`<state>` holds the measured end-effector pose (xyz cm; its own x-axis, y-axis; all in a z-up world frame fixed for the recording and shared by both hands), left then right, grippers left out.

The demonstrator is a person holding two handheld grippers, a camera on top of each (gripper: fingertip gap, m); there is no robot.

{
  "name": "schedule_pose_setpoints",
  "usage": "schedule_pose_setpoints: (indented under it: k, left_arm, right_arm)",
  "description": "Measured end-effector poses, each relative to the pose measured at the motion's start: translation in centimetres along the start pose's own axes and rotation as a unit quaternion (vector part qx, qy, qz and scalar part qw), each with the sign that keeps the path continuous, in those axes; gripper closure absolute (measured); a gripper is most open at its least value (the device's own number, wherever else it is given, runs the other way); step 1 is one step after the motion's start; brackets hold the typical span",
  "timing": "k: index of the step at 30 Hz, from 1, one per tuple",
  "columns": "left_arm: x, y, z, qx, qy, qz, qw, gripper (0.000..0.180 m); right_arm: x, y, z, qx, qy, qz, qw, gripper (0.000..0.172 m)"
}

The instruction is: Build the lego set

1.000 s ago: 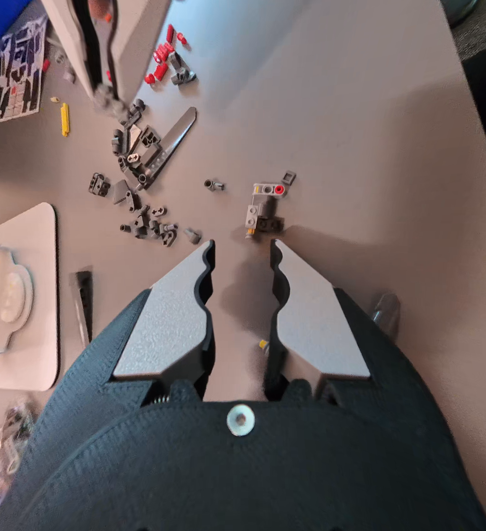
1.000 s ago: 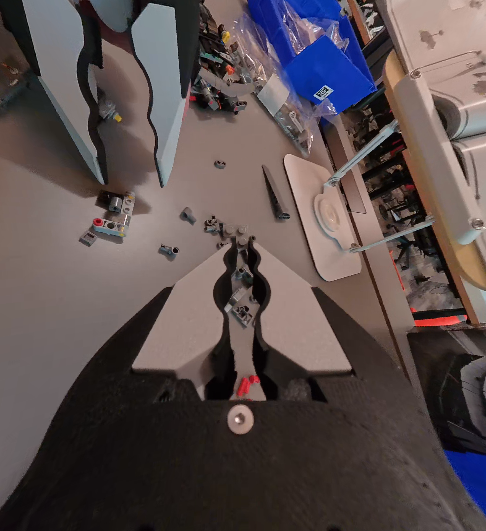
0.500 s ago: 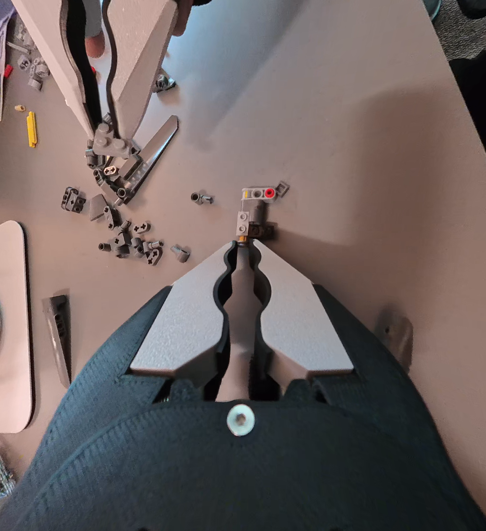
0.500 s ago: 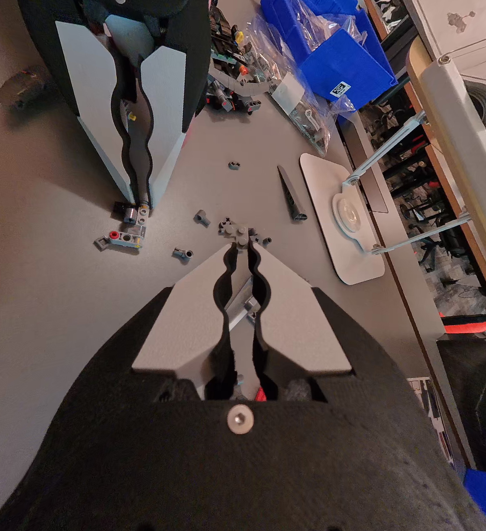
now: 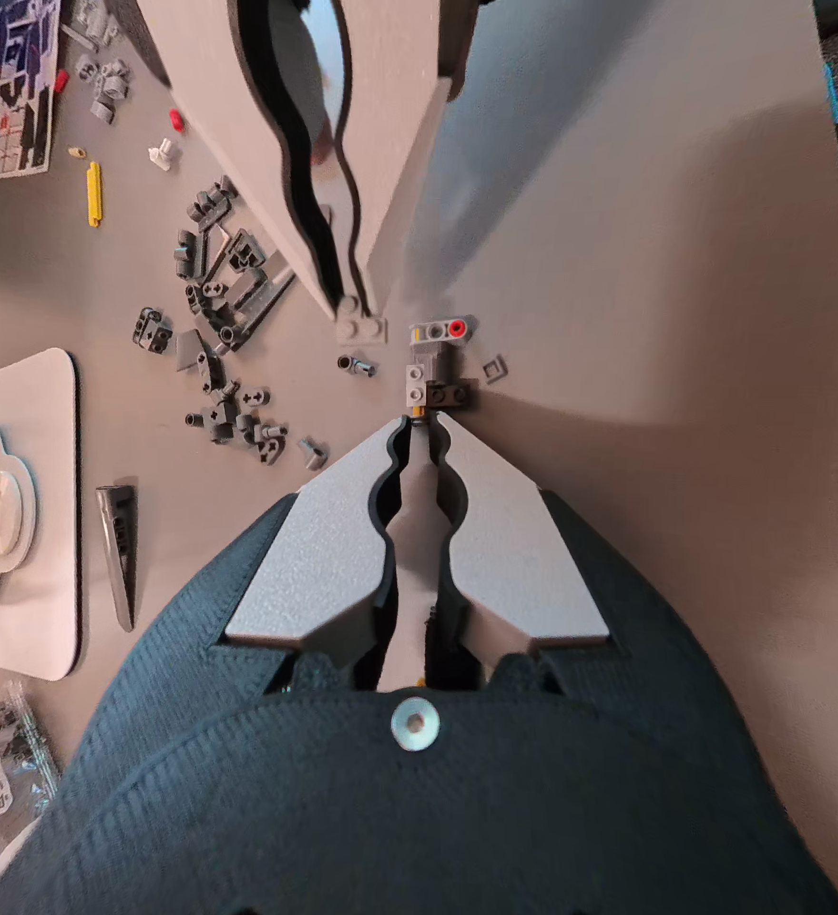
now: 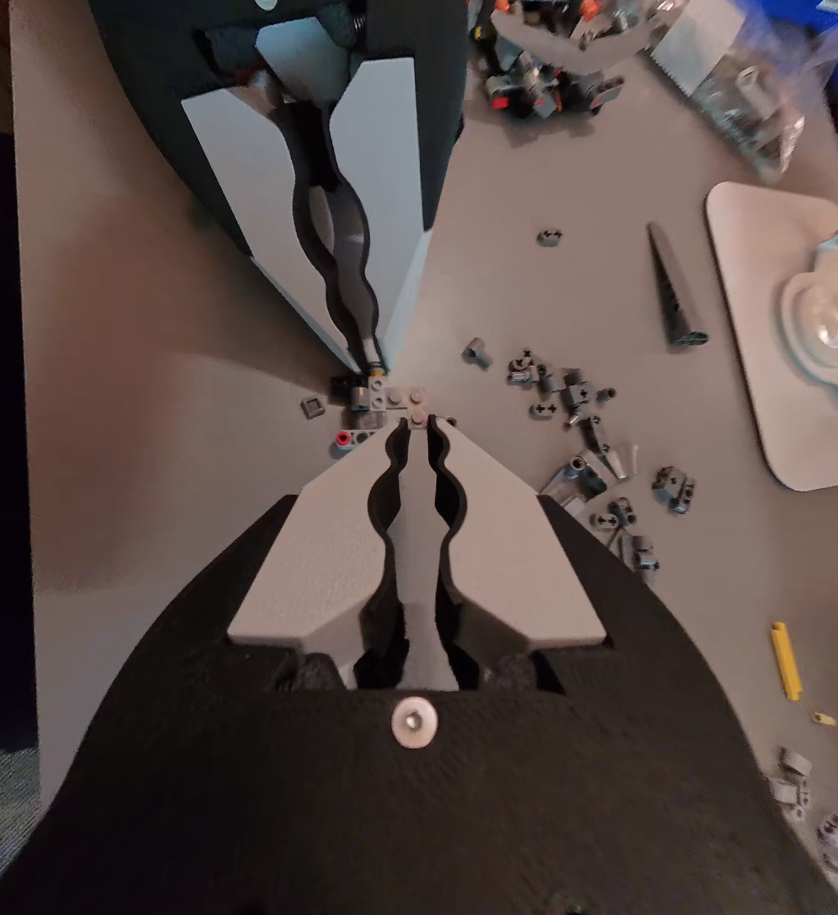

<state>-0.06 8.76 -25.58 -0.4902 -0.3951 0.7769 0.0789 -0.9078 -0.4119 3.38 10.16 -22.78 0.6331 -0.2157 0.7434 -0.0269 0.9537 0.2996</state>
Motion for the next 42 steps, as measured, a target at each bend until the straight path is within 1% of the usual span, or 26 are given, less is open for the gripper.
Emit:
schedule_pose_setpoints:
  k: [4, 10, 16, 25, 31, 32, 33, 34, 37, 40, 42]
  left_arm:
    - [-0.4, -0.5, 0.2, 0.006, -0.005, 0.01, 1.0, 0.176]
    - [-0.6, -0.8, 0.4, 0.012, -0.007, 0.014, 1.0, 0.175]
    - [-0.7, -0.8, 0.5, 0.008, -0.007, 0.018, 1.0, 0.175]
    - [-0.8, -0.9, 0.5, 0.001, -0.009, 0.022, 1.0, 0.175]
    - [-0.8, -1.2, 0.6, 0.002, -0.002, 0.044, 0.999, 0.175]
    - [-0.7, -1.2, 0.5, 0.003, 0.0, 0.043, 0.999, 0.173]
    - [-0.5, -1.3, 0.6, 0.005, 0.002, 0.045, 0.999, 0.165]
    - [-0.1, -1.6, 0.6, 0.007, 0.007, 0.053, 0.999, 0.16]
    - [1.1, -2.3, 0.9, 0.016, 0.031, 0.061, 0.998, 0.157]
    - [1.6, -2.3, 1.8, 0.023, 0.061, 0.045, 0.997, 0.158]
    - [1.5, -2.1, 2.3, 0.016, 0.068, 0.043, 0.997, 0.158]
  right_arm:
    - [-0.6, -0.6, -0.1, -0.005, -0.034, 0.031, 0.999, 0.167]
    - [-1.5, -0.4, -0.7, 0.001, -0.093, 0.046, 0.995, 0.167]
    - [-1.5, -0.5, -0.5, 0.001, -0.121, 0.076, 0.99, 0.168]
    - [-1.6, -0.3, -0.6, 0.029, -0.163, 0.09, 0.982, 0.167]
    - [-1.3, 0.0, -0.5, 0.027, -0.155, 0.08, 0.984, 0.167]
    - [-1.3, 0.1, -0.6, 0.023, -0.149, 0.077, 0.986, 0.167]
    - [-1.2, 0.2, -0.7, 0.019, -0.144, 0.072, 0.987, 0.167]
    - [-1.1, 0.3, -0.7, 0.014, -0.139, 0.067, 0.988, 0.167]
    - [-0.7, 0.4, -0.9, 0.003, -0.125, 0.059, 0.99, 0.167]
    - [-0.6, 0.3, -0.9, 0.003, -0.119, 0.053, 0.992, 0.167]
    - [-0.5, 0.2, -0.6, 0.006, -0.116, 0.05, 0.992, 0.167]
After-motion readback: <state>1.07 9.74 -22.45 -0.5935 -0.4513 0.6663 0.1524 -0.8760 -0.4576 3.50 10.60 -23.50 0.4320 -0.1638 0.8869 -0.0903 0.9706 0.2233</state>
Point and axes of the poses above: each gripper's, where its closed fingertips meet, x back along the fingers, z out of its top, y = z × x across the jaws, the point moved 1 cm from there along x, back along the fingers, and after that the axes turned 4 degrees about -y, right-handed, at the moved point
